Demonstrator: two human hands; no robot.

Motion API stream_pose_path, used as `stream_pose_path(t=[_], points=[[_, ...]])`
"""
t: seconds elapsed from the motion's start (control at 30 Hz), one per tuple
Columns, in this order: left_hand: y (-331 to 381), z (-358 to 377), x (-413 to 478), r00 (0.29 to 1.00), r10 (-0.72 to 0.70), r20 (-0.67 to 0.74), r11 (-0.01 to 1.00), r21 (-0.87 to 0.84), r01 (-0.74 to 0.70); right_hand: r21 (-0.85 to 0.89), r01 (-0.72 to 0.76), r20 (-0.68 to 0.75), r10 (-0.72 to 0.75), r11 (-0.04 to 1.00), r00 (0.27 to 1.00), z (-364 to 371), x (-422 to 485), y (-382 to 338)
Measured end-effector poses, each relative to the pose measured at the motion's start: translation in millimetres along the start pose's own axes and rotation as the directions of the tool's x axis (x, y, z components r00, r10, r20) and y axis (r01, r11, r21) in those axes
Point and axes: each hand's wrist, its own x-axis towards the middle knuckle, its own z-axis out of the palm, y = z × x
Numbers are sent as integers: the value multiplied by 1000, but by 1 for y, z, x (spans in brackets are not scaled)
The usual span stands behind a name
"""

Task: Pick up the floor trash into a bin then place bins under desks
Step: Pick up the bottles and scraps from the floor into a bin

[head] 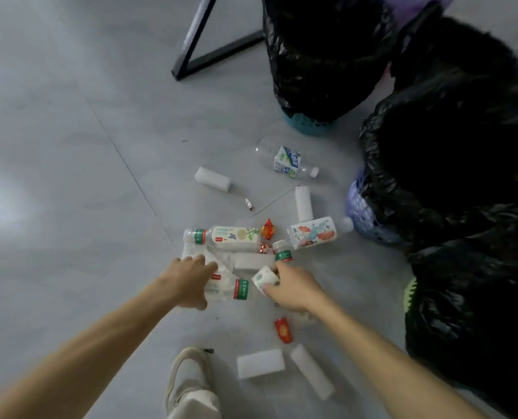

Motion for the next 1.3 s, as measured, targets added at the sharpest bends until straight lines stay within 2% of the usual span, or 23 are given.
stream_pose_path(t=[0.07, 0.17, 0.23, 0.3, 0.37, 0.43, 0.5, 0.53, 0.6, 0.63, 0.67, 0.73, 0.77, 0.83, 0.9, 0.93, 1.0, 1.07, 1.17, 1.23, 1.27, 1.3], points=[[8, -44, -19, 999, 23, -49, 994, -102, -27, 235, 14, -57, 0, 972, 998, -49, -33, 7], [24, -117, -42, 983, 36, -178, 974, -212, -74, 551, 162, -254, -20, 819, 967, -122, -88, 12], [46, -165, -51, 948, 51, -315, 952, -272, -141, 629, 306, -458, 22, 715, 889, -163, -128, 20], [74, -206, -54, 886, 71, -457, 913, -329, -243, 653, 440, -621, 102, 617, 777, -192, -159, 29], [109, -239, -51, 821, 93, -564, 886, -330, -326, 633, 506, -722, 210, 586, 659, -209, -173, 43], [151, -269, -42, 782, 106, -615, 874, -317, -368, 600, 559, -792, 326, 572, 517, -229, -181, 63], [184, -286, -28, 793, 76, -604, 860, -362, -359, 556, 568, -831, 407, 607, 378, -243, -179, 80], [199, -295, -19, 808, 48, -587, 851, -399, -340, 517, 539, -856, 416, 665, 307, -250, -178, 90], [220, -302, 2, 854, -26, -519, 790, -535, -301, 449, 388, -892, 384, 805, 236, -253, -169, 109], [229, -306, 10, 870, -52, -490, 743, -601, -294, 411, 297, -905, 347, 862, 244, -253, -164, 118], [234, -306, 18, 882, -67, -466, 684, -665, -299, 366, 221, -910, 297, 904, 290, -248, -158, 124], [243, -309, 30, 883, -69, -464, 589, -734, -340, 259, 83, -872, 196, 962, 449, -241, -149, 139], [244, -308, 34, 880, -59, -471, 588, -729, -351, 192, -22, -823, 173, 981, 541, -237, -144, 145], [242, -300, 40, 867, -16, -499, 726, -602, -333, 44, -214, -704, 182, 976, 686, -228, -137, 155], [235, -287, 42, 868, 68, -492, 887, -369, -279, -15, -251, -603, 192, 968, 775, -218, -132, 162], [230, -280, 42, 874, 122, -471, 929, -255, -267, -19, -248, -569, 193, 969, 799, -212, -130, 165], [221, -265, 43, 879, 205, -430, 961, -81, -264, -37, -238, -595, 169, 971, 785, -203, -126, 171], [212, -253, 40, 871, 241, -427, 966, 17, -259, -60, -230, -614, 146, 971, 776, -196, -123, 172], [198, -248, 33, 831, 274, -484, 953, 18, -303, -59, -233, -634, 144, 971, 760, -197, -123, 168], [184, -249, 28, 780, 274, -562, 937, -25, -348, -84, -242, -723, 108, 967, 683, -198, -119, 161], [172, -243, 25, 774, 246, -584, 932, -77, -354, -128, -218, -790, 34, 967, 613, -191, -116, 151], [163, -241, 23, 766, 213, -606, 924, -129, -359, -169, -149, -858, -71, 974, 509, -185, -116, 141]])
